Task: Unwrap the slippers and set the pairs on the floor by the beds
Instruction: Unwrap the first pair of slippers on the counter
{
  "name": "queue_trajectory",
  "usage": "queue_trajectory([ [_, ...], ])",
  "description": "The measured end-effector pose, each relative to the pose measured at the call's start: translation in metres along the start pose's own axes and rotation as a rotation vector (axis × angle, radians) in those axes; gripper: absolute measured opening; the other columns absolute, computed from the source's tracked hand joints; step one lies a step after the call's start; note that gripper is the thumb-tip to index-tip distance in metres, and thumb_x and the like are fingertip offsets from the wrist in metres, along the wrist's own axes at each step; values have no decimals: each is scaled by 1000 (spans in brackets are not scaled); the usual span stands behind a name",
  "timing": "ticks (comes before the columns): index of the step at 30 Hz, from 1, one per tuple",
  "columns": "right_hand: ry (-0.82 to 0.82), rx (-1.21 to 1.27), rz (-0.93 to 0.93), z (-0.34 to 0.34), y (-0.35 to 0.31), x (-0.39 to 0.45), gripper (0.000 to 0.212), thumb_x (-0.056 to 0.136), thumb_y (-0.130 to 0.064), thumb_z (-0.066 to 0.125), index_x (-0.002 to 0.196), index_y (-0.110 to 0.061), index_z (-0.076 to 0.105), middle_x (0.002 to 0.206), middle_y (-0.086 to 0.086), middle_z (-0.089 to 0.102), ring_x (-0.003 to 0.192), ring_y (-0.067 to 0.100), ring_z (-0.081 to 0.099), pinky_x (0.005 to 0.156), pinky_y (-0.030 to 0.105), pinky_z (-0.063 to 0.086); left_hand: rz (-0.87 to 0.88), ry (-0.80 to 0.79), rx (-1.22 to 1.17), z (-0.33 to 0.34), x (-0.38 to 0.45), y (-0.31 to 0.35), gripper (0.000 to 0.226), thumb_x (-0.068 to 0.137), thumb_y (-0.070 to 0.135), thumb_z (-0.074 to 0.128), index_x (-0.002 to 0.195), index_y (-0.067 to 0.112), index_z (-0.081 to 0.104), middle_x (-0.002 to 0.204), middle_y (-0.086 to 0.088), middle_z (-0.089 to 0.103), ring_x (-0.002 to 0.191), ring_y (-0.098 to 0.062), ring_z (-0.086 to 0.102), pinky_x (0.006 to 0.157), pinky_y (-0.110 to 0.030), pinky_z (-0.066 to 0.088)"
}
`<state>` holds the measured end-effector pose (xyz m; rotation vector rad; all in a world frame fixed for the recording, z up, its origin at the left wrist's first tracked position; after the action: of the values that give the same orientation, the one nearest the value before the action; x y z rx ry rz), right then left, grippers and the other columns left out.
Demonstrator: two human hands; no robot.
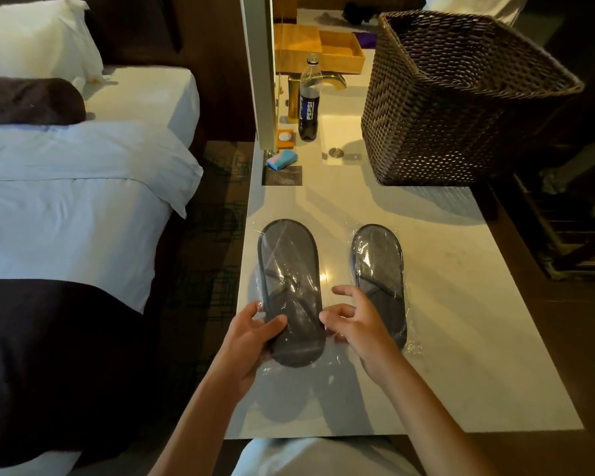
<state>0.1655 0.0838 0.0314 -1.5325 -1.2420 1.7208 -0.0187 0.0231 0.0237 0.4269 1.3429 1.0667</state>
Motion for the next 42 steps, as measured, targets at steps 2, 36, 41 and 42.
queue_trajectory([
  [2,-64,-18,-99,-4,-6,-11,47,86,-13,72,123,-34,54,94,9,73,73,15,70,69,26,56,35,1,-46,-3,-1,7,49,92,9,63,137,8,43,111,-20,73,97,-36,74,72,-43,62],
  [36,140,-529,-641,-25,-31,-27,39,88,-17,65,127,-23,61,127,-9,58,121,5,54,101,15,44,50,146,-268,-2,38,38,27,95,4,59,121,2,57,99,-15,77,84,-25,77,64,-32,62],
  [41,32,-994,-854,17,-31,-17,52,80,-24,77,129,-20,58,127,-1,58,120,17,52,102,26,41,75,69,-207,11,35,37,28,95,5,58,123,4,57,103,-19,75,92,-33,75,74,-41,62],
  [42,41,-1012,-857,22,-30,-14,49,81,-22,76,127,-19,60,122,0,60,116,19,54,99,27,43,75,64,-198,13,35,37,27,96,6,58,122,5,57,102,-19,75,92,-34,75,75,-43,62],
])
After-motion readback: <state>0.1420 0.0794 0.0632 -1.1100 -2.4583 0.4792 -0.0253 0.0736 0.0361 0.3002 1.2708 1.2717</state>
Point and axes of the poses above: each hand's wrist, its own x-axis towards the middle knuckle, its own z-axis out of the palm, y = z × x, the point moved 2 cm from there along x, towards the middle knuckle
